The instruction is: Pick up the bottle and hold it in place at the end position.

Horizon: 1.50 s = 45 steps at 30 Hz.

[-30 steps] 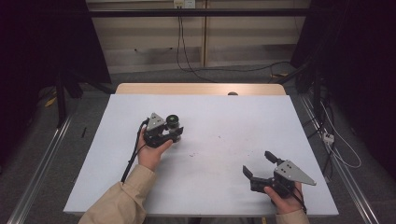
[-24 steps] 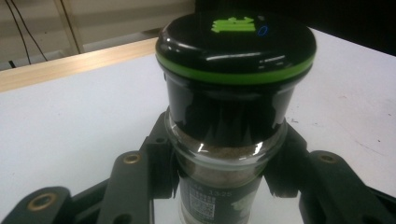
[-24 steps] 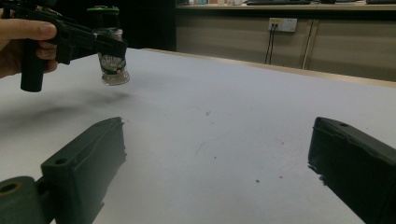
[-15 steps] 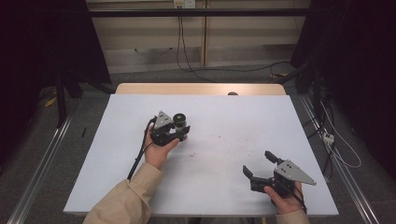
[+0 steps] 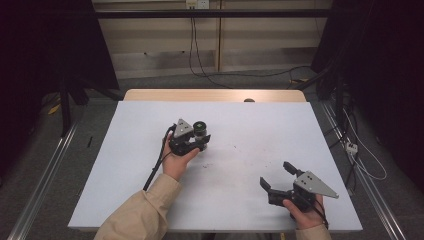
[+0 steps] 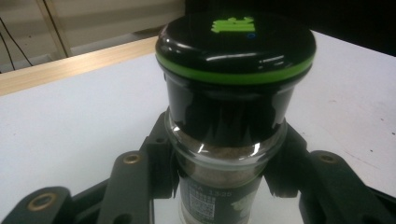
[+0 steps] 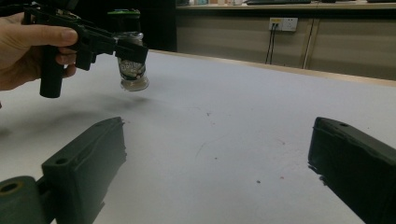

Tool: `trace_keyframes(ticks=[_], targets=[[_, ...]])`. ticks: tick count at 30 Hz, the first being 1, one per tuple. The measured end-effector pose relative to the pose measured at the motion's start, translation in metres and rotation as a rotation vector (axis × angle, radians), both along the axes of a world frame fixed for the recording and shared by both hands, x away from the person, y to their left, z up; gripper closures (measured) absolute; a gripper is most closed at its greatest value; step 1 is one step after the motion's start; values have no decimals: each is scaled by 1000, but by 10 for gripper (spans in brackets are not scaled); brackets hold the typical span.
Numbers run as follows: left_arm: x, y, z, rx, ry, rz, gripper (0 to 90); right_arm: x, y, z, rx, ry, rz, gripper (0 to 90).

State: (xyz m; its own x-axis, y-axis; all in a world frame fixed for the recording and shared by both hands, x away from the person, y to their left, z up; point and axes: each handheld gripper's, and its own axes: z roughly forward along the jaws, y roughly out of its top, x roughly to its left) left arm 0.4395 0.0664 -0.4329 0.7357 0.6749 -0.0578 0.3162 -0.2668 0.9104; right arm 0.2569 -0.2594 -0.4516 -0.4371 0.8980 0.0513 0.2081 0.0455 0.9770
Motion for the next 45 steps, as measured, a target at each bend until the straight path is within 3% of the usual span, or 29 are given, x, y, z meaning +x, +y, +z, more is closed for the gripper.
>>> trace_keyframes(ticks=[45], targets=[[6, -37, -16, 7, -10, -28, 532, 3, 1, -1, 16, 10, 8, 36]])
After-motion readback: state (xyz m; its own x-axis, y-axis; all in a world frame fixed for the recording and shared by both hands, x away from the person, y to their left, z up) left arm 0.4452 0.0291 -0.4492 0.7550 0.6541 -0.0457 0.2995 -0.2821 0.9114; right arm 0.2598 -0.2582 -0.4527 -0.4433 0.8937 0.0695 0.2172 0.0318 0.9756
